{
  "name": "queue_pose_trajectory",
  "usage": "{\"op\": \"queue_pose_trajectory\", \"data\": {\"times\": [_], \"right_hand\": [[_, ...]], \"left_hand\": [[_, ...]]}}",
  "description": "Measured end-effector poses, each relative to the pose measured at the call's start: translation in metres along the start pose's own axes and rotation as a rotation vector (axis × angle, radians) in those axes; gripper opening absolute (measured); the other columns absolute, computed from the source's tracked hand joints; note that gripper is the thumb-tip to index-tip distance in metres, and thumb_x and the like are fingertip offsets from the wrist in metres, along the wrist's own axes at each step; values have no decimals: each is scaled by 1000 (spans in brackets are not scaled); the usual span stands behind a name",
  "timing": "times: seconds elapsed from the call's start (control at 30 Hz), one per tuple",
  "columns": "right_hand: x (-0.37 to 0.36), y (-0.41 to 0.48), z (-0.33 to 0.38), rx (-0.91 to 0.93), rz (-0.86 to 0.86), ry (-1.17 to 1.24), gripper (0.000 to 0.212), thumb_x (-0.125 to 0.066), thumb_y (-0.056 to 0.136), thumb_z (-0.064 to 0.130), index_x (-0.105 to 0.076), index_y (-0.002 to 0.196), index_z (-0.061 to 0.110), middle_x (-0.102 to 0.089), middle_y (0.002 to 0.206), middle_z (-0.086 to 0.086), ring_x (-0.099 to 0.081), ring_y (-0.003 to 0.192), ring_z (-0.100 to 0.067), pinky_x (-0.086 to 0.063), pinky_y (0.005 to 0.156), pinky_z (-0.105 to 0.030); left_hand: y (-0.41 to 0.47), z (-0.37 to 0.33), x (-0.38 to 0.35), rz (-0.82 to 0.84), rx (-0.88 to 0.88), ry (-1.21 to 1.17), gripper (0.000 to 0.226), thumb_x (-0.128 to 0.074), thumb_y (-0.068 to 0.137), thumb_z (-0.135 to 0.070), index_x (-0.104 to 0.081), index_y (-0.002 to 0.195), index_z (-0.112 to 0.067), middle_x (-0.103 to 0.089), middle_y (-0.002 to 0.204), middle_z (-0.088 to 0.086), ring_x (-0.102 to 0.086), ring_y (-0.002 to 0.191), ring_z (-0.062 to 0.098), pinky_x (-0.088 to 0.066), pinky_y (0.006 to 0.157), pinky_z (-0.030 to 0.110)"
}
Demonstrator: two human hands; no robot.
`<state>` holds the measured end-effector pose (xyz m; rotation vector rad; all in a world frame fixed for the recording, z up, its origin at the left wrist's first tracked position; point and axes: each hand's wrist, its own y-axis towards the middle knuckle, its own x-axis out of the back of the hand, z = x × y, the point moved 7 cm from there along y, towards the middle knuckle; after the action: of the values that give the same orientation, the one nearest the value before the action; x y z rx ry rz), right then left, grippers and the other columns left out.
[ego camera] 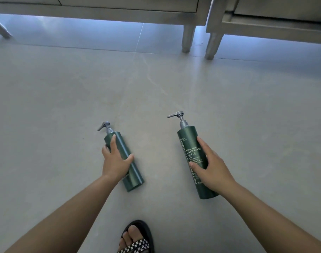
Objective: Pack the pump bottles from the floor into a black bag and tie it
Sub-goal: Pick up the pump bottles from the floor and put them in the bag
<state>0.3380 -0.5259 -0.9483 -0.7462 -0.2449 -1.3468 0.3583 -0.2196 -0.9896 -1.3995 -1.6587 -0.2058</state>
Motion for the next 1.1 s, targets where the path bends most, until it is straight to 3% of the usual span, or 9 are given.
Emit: {"op": "queue_pose_trajectory", "data": {"times": [0.2, 0.4, 0.5, 0.6, 0.77, 0.83, 0.97, 1.1], "right_hand": [[21, -3, -4, -30, -47, 81, 80, -64, 83, 29, -16, 143, 48, -48, 121, 4, -49, 102, -9, -37, 86, -24], [82, -10, 24, -32, -101, 200, 80, -66, 84, 26, -17, 144, 45, -51, 130, -1, -53, 112, -17, -45, 96, -37], [129, -33, 59, -59, -128, 235, 80, -67, 83, 27, -18, 143, 47, -52, 132, 2, -53, 114, -18, -45, 98, -41], [181, -67, 104, -92, -151, 277, 80, -68, 82, 25, -20, 141, 50, -52, 131, 4, -55, 112, -17, -45, 97, -37], [286, -141, 212, -162, -154, 315, 79, -67, 83, 24, -20, 143, 44, -53, 129, 0, -55, 111, -19, -46, 97, -39], [332, -176, 259, -181, -180, 342, 79, -66, 83, 24, -21, 143, 43, -54, 127, 1, -56, 110, -18, -47, 95, -35], [415, -250, 340, -218, -306, 383, 78, -68, 81, 23, -25, 142, 44, -55, 121, 13, -56, 97, 1, -40, 75, -1], [467, -324, 391, -304, -494, 498, 77, -68, 81, 23, -25, 142, 43, -55, 115, 16, -49, 83, 29, -38, 62, 6]], "left_hand": [[-4, -24, -7, 97, -197, 122, 93, -61, 85, -23, 7, 145, -42, -16, 146, 7, -44, 115, 32, -45, 91, 43], [-37, -110, 25, 142, -374, 220, 91, -61, 84, -23, 3, 145, -43, -13, 148, 0, -50, 111, 29, -47, 83, 35], [-72, -171, 63, 135, -434, 248, 91, -61, 83, -25, 3, 145, -43, -16, 149, 1, -51, 106, 25, -44, 79, 30], [-113, -235, 107, 152, -443, 250, 90, -60, 82, -25, 2, 147, -39, -33, 139, 5, -45, 100, 17, -42, 80, 31], [-201, -353, 203, 236, -477, 220, 90, -62, 83, -26, -1, 147, -39, -32, 142, 6, -45, 114, 22, -41, 95, 35], [-240, -404, 245, 281, -525, 227, 90, -63, 82, -25, -2, 146, -42, -29, 145, 5, -45, 117, 22, -39, 96, 34], [-311, -500, 319, 390, -626, 214, 90, -66, 78, -29, -7, 143, -50, -33, 142, -1, -43, 106, 11, -36, 88, 28], [-378, -582, 363, 494, -759, 222, 88, -67, 77, -31, -12, 144, -45, -40, 135, -3, -43, 100, 7, -35, 86, 25]]}}
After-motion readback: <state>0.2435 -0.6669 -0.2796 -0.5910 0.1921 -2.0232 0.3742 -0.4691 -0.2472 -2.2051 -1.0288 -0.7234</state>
